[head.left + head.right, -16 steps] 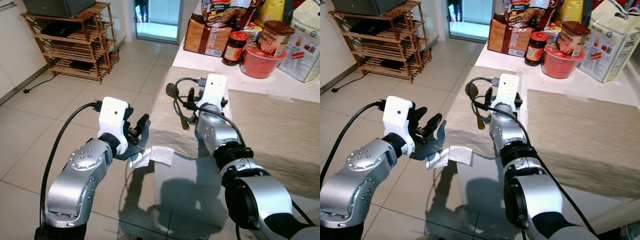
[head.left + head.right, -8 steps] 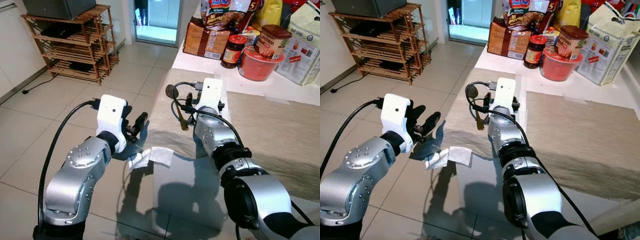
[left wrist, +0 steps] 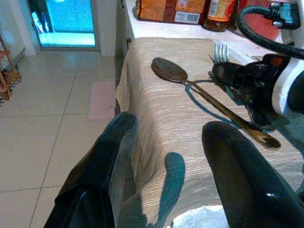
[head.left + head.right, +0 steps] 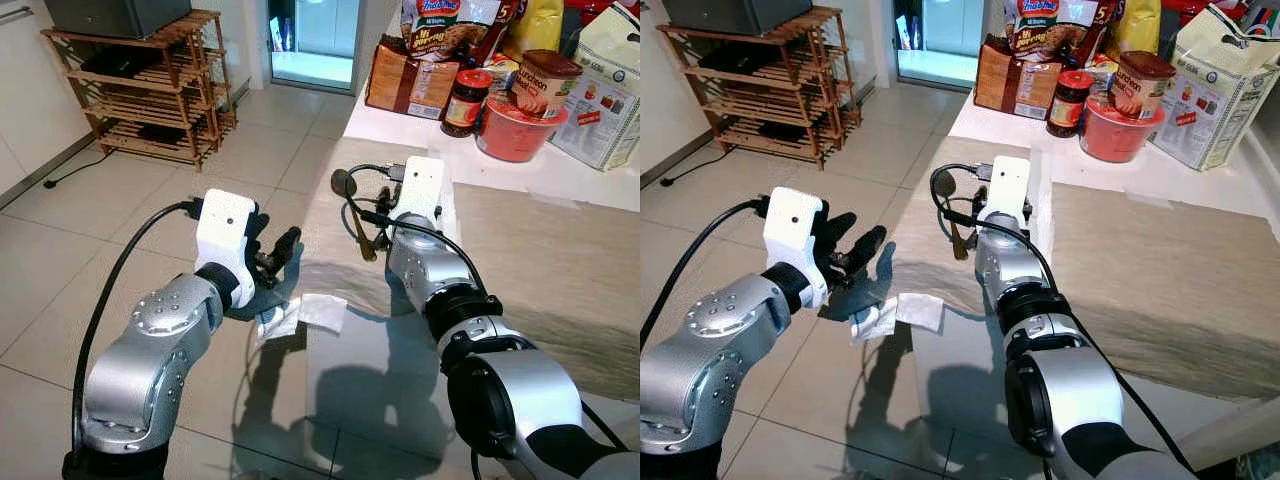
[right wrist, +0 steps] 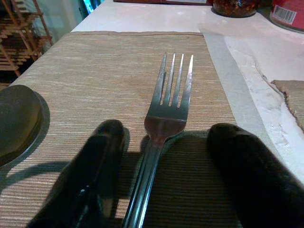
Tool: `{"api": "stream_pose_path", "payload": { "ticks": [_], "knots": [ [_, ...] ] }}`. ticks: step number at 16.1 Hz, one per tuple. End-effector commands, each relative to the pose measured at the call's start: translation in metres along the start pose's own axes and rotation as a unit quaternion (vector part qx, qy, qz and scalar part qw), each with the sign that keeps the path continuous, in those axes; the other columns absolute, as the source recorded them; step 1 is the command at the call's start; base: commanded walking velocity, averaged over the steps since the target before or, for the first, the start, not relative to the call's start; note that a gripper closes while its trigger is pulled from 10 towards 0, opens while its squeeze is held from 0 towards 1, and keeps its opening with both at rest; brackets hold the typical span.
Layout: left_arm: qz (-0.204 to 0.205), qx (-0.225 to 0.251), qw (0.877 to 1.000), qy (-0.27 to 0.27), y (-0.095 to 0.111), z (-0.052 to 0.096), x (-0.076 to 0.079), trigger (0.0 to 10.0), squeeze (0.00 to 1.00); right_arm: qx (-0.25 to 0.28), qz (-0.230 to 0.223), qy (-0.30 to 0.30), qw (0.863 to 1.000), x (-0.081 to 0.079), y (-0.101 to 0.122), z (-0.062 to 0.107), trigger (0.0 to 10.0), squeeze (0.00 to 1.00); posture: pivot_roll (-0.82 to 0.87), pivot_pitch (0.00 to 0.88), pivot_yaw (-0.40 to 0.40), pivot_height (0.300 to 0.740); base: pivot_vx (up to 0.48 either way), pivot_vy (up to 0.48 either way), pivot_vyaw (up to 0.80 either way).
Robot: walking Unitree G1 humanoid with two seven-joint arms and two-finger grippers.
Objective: Setting the table
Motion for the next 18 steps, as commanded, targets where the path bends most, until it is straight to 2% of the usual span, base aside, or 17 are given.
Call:
{"api": "stream_pose_path", "payload": {
  "ticks": [1, 5, 12, 17, 18],
  "knots": [
    [-0.001, -0.002, 1.000, -0.006, 0.001, 0.002, 0.002, 10.0, 0.00, -0.063, 0.001, 0.012, 0.998, -0.005, -0.031, 0.003, 0.0, 0.00, 0.11, 0.013, -0.001, 0.740, 0.000, 0.000, 0.00],
    [-0.003, -0.004, 1.000, -0.005, 0.003, 0.001, 0.000, 10.0, 0.00, -0.061, -0.006, 0.009, 0.998, -0.004, -0.031, 0.003, 0.0, 0.00, 0.11, 0.015, 0.002, 0.740, 0.000, 0.000, 0.00],
    [-0.009, -0.003, 1.000, -0.004, 0.004, 0.000, 0.000, 10.0, 0.00, -0.027, -0.009, 0.000, 1.000, 0.000, -0.020, 0.002, 0.0, 0.00, 0.11, 0.003, 0.001, 0.740, 0.000, 0.000, 0.00],
    [-0.012, 0.000, 1.000, -0.006, 0.006, -0.002, 0.000, 10.0, 0.00, 0.058, 0.009, -0.020, 0.998, 0.013, 0.011, 0.000, 0.0, 0.00, 0.10, 0.000, 0.001, 0.740, 0.000, 0.000, 0.00],
    [-0.013, 0.001, 1.000, -0.007, 0.006, -0.003, 0.000, 10.0, 0.00, 0.085, 0.010, -0.027, 0.996, 0.018, 0.024, 0.000, 0.0, 0.00, 0.10, 0.000, 0.001, 0.740, 0.000, 0.000, 0.00]
  ]
}}
Point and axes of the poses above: a point about 5 cm out from each wrist's last joint towards the gripper, its own z axis pointing back from the gripper into the wrist, its own y axis along the axis of the wrist's last joint, x = y × z, the point moved 1 cm from there along -z, pointing out of the wrist towards the gripper, and after that the axes turned 14 degrees about z, right-handed, at the moved point
